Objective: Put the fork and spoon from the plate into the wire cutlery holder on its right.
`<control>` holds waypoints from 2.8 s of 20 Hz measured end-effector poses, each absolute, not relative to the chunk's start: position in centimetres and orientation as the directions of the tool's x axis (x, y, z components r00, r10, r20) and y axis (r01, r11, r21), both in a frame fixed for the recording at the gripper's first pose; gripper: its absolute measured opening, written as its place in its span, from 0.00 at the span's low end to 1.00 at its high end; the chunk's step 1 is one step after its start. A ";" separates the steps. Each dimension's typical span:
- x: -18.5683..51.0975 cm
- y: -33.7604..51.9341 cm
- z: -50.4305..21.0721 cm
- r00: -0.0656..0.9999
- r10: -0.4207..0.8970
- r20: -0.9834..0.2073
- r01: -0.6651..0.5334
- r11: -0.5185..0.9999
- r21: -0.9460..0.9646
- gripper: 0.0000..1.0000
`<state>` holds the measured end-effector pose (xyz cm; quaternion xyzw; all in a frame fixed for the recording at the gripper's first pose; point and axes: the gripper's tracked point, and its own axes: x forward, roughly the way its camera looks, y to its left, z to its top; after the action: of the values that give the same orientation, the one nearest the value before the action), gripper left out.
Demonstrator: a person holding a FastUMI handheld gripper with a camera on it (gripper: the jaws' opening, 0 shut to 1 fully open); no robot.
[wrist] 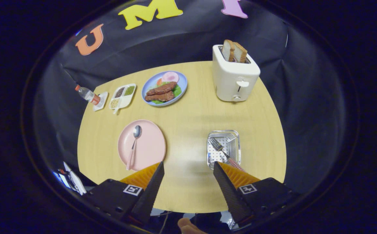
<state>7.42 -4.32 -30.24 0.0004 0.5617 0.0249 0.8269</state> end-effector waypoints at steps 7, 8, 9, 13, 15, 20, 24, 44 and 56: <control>5.4 1.9 -31.1 0.500 0.028 -0.866 -0.047 0.999 0.005 0.97; 5.2 3.0 -31.4 0.512 0.029 -0.859 -0.055 0.998 0.001 0.97; 5.3 4.2 -31.9 0.526 0.033 -0.850 -0.065 0.998 -0.002 0.97; 5.3 7.9 -33.2 0.609 0.013 -0.793 -0.098 0.993 -0.058 0.96; 5.0 10.3 -34.2 0.640 0.024 -0.768 -0.115 0.991 -0.065 0.97; 4.8 13.5 -37.8 0.654 0.006 -0.757 -0.094 0.993 -0.073 0.93; 5.0 14.5 -41.2 0.633 -0.016 -0.774 -0.047 0.997 -0.059 0.93; 7.1 15.0 -48.0 0.546 -0.118 -0.829 0.053 0.993 -0.106 0.14; 4.7 12.4 -40.2 0.562 -0.072 -0.824 0.005 0.996 -0.084 0.07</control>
<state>4.73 12.36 -40.17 -0.0358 0.4676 -0.0218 0.8830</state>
